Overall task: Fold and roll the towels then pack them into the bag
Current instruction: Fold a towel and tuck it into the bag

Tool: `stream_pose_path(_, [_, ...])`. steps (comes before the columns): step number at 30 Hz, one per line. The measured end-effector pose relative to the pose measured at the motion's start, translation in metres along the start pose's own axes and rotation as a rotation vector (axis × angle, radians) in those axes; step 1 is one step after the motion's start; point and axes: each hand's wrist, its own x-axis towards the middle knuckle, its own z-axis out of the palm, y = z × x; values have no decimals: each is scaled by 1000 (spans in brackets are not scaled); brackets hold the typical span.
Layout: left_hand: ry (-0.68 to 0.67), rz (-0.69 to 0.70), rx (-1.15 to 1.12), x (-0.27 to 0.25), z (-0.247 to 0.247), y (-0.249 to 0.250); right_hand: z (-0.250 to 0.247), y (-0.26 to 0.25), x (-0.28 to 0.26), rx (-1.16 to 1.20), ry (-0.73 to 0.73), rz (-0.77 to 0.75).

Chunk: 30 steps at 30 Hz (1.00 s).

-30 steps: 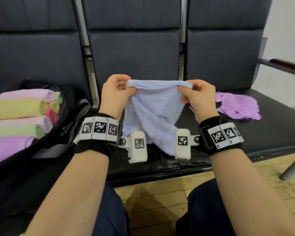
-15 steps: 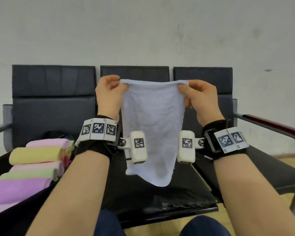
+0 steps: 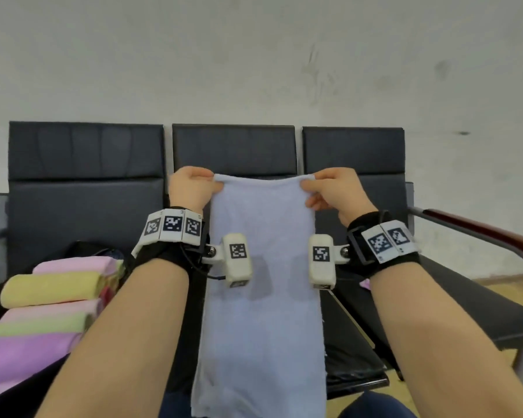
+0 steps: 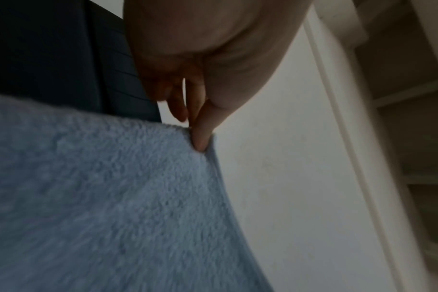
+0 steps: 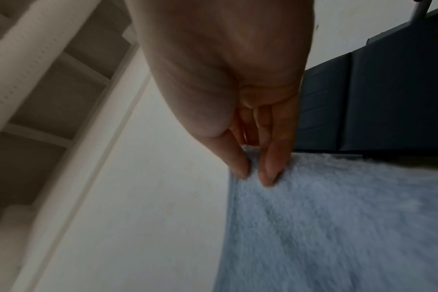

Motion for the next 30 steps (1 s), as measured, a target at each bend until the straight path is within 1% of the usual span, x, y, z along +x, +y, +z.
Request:
stream_pose_path(1, [18,-16,-20,6,5,-8,7,8,9,33,0,19])
stream_pose_path(3, [50,-46,-109,19,16,-17,20,21,30,82,42,-6])
stream_pose_path(4, [61,-43,-157,26,19,-19,24,26,39,88,76,-41])
stream_pose_path(6, [68,8,-210,39,26,-27,33,38,57,45,132,-113])
stream_pose_path(9, [46,147,-174,51,32,-48,41,66,71,3,144,-156])
stream_pose_path(11, [17,176,-106,51,35,-77,49,96,72,-14,124,-143])
stream_pose_path(12, [-8,159,-79,50,36,-96,54,114,70,-26,100,-121])
stream_pose_path(14, [-74,81,-15,42,35,-139,63,153,62,-74,42,-41])
stream_pose_path(17, [-207,-117,158,20,32,-210,76,216,44,-220,-77,127])
stream_pose_path(19, [-277,-272,333,-2,28,-255,84,252,24,-369,-214,242])
stream_pose_path(21, [-362,-394,485,-25,23,-283,89,278,3,-470,-415,397])
stream_pose_path(23, [-485,-486,587,-39,20,-291,87,289,-16,-488,-602,539])
stream_pose_path(25, [-573,-527,652,-39,18,-286,81,290,-25,-509,-705,610])
stream_pose_path(27, [-636,-513,738,-36,16,-279,74,289,-25,-533,-758,615])
stream_pose_path(30, [-796,-487,949,-43,16,-275,66,285,-26,-565,-788,575])
